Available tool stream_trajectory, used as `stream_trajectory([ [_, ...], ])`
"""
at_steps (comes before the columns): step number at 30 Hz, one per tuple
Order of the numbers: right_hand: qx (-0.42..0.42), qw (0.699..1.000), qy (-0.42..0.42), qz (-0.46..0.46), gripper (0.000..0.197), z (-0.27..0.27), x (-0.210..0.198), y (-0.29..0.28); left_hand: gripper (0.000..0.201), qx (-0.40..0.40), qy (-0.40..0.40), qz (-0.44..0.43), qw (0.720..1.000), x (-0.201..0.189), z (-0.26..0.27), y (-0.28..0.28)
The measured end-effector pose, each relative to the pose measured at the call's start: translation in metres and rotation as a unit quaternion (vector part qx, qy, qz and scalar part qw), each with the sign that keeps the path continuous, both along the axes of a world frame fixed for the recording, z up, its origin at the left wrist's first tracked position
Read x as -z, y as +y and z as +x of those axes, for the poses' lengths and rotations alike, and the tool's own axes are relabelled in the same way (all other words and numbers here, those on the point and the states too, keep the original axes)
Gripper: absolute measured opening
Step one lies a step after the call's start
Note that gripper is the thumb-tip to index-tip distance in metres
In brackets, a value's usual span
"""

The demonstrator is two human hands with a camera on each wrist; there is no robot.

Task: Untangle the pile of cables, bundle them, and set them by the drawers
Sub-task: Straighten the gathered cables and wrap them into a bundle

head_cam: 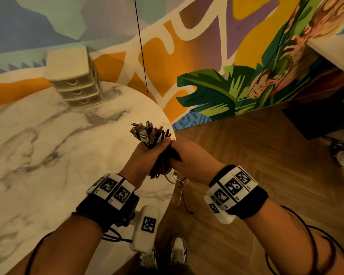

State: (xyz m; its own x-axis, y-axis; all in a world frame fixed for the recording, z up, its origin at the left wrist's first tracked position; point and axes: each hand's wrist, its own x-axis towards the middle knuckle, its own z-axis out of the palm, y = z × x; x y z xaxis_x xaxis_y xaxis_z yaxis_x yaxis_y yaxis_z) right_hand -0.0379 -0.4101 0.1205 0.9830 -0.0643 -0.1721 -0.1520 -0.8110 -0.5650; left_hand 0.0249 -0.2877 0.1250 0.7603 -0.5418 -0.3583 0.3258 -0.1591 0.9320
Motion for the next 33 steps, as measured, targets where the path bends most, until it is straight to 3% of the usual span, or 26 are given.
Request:
stream_trajectory([
  [3, 0.028, 0.998, -0.037, -0.035, 0.02, 0.0, -0.004, 0.008, 0.026, -0.009, 0.026, -0.019, 0.999, -0.004, 0.004, -0.001],
  [8, 0.011, 0.977, -0.113, -0.178, 0.031, -0.002, -0.013, 0.011, 0.024, 0.013, 0.066, -0.035, 0.997, -0.008, 0.006, 0.0],
  [13, -0.028, 0.983, -0.106, -0.144, 0.03, -0.003, -0.01, 0.013, 0.017, -0.009, 0.084, -0.025, 0.996, -0.008, 0.006, 0.001],
  [20, 0.003, 0.947, -0.293, -0.131, 0.009, -0.002, 0.004, 0.007, 0.023, 0.019, 0.101, -0.031, 0.994, -0.019, 0.007, 0.004],
  [23, 0.021, 0.929, -0.348, -0.122, 0.013, 0.0, 0.01, 0.005, 0.025, 0.025, 0.114, -0.043, 0.992, -0.022, 0.008, 0.005],
  [25, 0.105, 0.932, -0.346, -0.033, 0.025, -0.002, 0.008, 0.008, 0.026, 0.027, 0.122, -0.065, 0.99, -0.023, 0.009, 0.008],
  [28, 0.247, 0.91, -0.238, 0.235, 0.071, -0.005, 0.002, 0.012, 0.026, 0.048, 0.133, -0.12, 0.983, -0.028, 0.009, 0.013],
  [31, 0.222, 0.824, -0.11, 0.51, 0.114, -0.004, 0.001, 0.014, 0.021, 0.057, 0.113, -0.143, 0.982, -0.035, 0.009, 0.015],
  [33, 0.193, 0.802, -0.072, 0.561, 0.121, 0.0, -0.002, 0.009, 0.019, 0.058, 0.099, -0.136, 0.984, -0.038, 0.01, 0.014],
])
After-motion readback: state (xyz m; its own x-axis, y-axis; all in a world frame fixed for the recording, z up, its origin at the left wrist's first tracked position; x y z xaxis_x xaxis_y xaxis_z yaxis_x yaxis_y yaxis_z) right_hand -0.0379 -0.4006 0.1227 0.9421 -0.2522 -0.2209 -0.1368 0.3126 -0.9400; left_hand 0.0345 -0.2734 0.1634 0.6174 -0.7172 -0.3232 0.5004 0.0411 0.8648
